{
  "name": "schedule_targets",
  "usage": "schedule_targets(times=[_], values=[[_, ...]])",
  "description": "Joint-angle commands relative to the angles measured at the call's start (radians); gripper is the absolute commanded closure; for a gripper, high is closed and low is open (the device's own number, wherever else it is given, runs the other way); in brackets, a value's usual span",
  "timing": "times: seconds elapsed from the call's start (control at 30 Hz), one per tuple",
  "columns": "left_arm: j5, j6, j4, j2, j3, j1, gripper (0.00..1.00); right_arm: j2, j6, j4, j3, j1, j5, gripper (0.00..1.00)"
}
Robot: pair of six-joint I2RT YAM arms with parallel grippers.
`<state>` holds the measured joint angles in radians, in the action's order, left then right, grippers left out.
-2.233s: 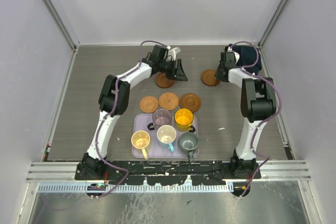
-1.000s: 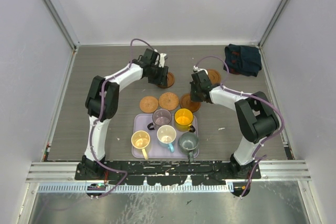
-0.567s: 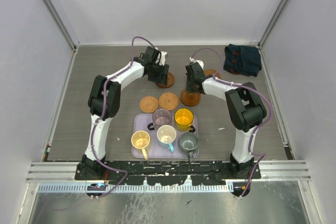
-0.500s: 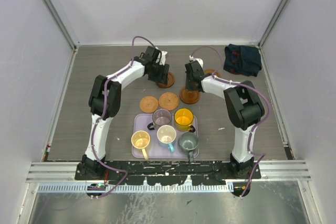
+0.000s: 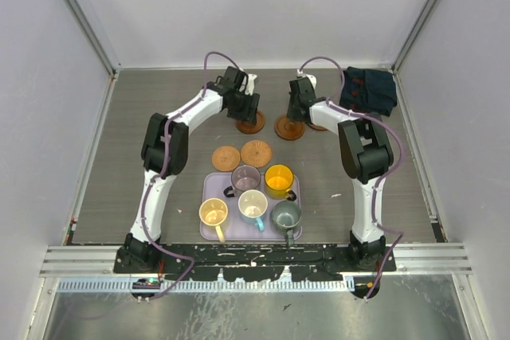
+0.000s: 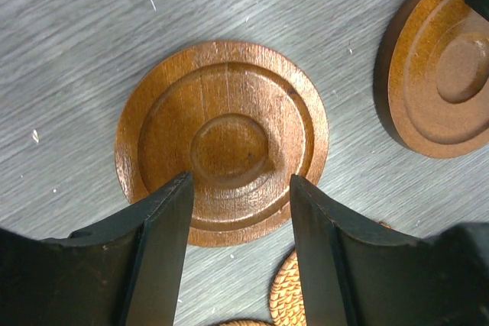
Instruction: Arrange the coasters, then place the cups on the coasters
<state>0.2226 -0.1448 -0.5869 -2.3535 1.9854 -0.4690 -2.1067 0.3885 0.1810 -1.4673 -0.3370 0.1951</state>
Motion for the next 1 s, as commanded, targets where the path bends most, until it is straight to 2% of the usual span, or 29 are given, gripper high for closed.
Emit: schedule_targets(times=[0.0,0.7,0.97], values=[[0.025,-0.004,-0.028,-0.044,0.057,0.003,0.45,-0.028,-0.010,0.020,-0.035,0.019,-0.029,0.99],[0.031,-0.068,0.020,-0.081,0.079,0.059,0.45,-0.125,0.002,-0.020,-0.180,0.018,-0.173,0.99],[0.038,-0.081,0.039,-0.082,0.083,0.080,0.45,-0.132,0.001,-0.020,-0.203,0.018,-0.170,0.99]])
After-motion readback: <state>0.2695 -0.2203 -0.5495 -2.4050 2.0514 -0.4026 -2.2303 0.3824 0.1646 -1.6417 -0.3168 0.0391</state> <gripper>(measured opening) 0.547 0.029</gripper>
